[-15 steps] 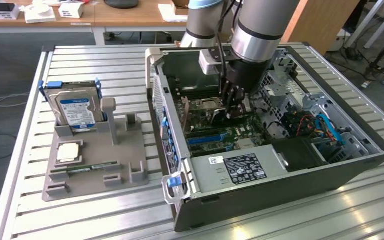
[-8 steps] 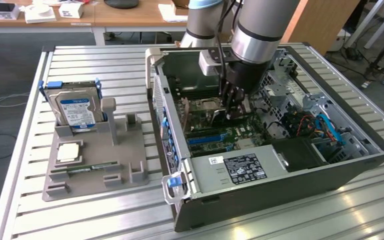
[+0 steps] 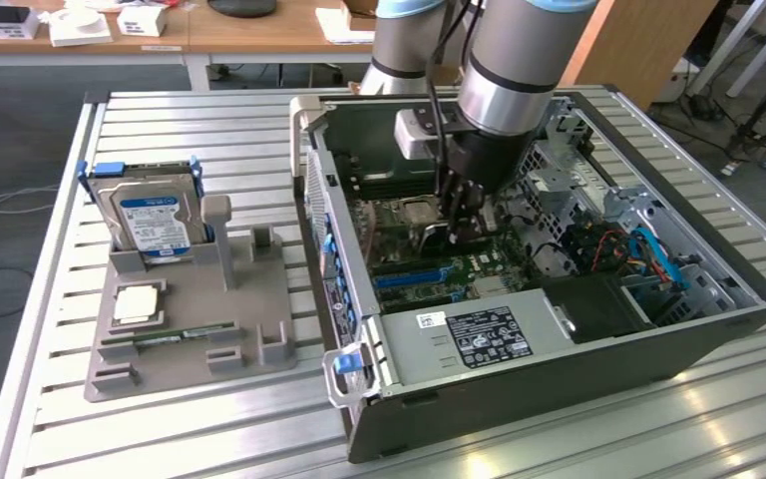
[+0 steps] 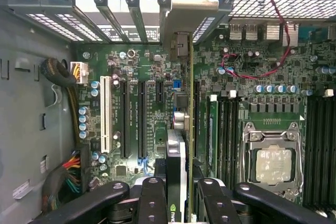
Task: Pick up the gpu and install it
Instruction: 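Insert the gpu into the slot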
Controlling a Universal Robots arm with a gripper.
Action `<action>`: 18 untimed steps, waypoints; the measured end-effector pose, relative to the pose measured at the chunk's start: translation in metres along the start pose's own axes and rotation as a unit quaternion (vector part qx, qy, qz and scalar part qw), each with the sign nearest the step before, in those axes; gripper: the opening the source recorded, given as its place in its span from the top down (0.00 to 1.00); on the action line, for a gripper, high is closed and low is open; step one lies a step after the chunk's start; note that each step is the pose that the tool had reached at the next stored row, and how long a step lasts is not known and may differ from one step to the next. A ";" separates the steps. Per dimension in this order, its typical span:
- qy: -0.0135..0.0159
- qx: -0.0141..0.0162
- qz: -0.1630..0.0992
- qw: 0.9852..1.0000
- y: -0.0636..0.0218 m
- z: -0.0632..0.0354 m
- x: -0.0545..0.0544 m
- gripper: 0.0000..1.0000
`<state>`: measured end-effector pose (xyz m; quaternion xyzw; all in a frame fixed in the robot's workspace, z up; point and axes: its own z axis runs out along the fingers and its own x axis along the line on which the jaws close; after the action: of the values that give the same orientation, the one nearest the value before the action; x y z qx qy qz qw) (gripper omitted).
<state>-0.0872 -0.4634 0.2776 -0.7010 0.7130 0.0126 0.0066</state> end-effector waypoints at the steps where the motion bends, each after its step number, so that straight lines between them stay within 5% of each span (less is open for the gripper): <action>1: 0.000 0.000 0.000 1.000 0.0001 0.0011 0.000 0.72; 18: 0.000 0.000 0.000 1.000 0.0025 0.0093 0.000 0.72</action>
<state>-0.0898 -0.4634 0.2682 -0.7011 0.7130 0.0126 0.0066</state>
